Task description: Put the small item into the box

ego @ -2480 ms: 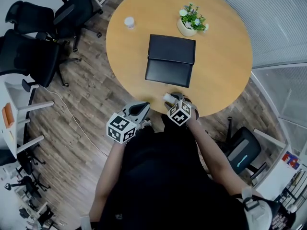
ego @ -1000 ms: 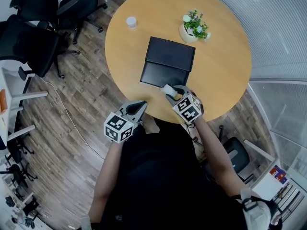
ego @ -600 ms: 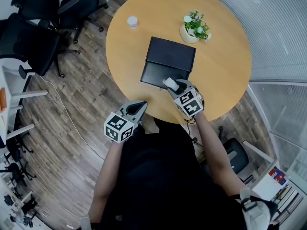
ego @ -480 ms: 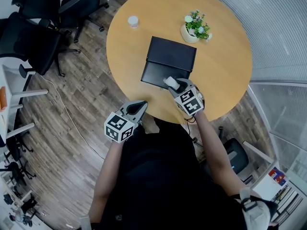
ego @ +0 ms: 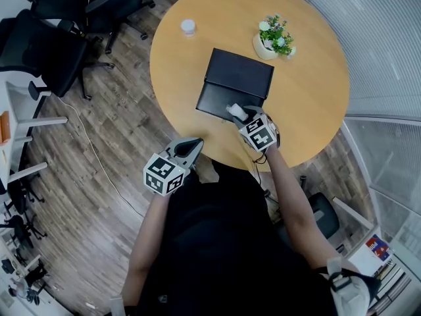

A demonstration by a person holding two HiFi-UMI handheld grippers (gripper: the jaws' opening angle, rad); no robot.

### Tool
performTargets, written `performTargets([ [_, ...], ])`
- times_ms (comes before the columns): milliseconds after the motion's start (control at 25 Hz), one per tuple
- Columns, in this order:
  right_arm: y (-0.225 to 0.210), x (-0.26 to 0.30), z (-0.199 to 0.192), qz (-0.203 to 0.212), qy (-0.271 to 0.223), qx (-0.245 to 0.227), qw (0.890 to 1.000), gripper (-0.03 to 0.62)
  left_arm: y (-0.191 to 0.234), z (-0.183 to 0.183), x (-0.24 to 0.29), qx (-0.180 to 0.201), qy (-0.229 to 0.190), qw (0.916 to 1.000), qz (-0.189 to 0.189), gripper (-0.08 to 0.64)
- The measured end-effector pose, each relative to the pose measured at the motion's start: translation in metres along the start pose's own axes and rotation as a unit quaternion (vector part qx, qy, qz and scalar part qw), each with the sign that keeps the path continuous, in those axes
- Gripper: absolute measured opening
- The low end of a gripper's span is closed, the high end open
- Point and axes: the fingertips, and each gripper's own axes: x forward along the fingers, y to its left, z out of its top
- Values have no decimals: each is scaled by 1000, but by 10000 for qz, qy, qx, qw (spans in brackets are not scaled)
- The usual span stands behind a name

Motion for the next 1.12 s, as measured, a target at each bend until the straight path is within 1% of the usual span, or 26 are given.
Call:
performTargets([
  [240,-4,14,4,23,99,-105,9999,166,1,-3,-1,-43,21,10000,68,6],
  [440,-6,29,5,1,249,-283,9993,166,1,-5,-4,-83,14,9999,144,6],
  [600,-8,40,3,-47,498,-429,9978,167,4,-6,-7,-127,-3,9997,190,6],
  [920,-7,46,-2,-165,760,-540,9955,167,7,-7,-7,-193,-39,9996,209,6],
  [1120,-9,54,-7,-266,1071,-599,9921,167,12,-5,-9,-203,-63,9995,220,6],
])
